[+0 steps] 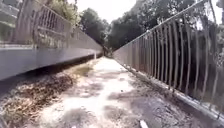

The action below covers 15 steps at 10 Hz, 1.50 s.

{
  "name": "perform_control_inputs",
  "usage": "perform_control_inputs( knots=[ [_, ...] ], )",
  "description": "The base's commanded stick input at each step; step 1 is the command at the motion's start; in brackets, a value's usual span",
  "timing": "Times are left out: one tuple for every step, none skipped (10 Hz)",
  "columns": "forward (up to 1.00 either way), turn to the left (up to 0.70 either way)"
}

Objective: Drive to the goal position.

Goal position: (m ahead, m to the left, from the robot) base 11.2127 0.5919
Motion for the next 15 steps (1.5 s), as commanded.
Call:
perform_control_inputs(
  knots=[
    [0.50,0.00],
    [0.50,0.00],
    [0.50,0.00],
    [0.50,0.00],
    [0.50,0.00],
    [0.50,0.00],
    [0.50,0.00],
    [0.50,0.00],
    [0.50,-0.03],
    [0.50,-0.35],
    [0.50,-0.50],
    [0.50,-0.50],
    [0.50,-0.39],
    [0.50,0.00],
    [0.50,0.00]
  ],
)
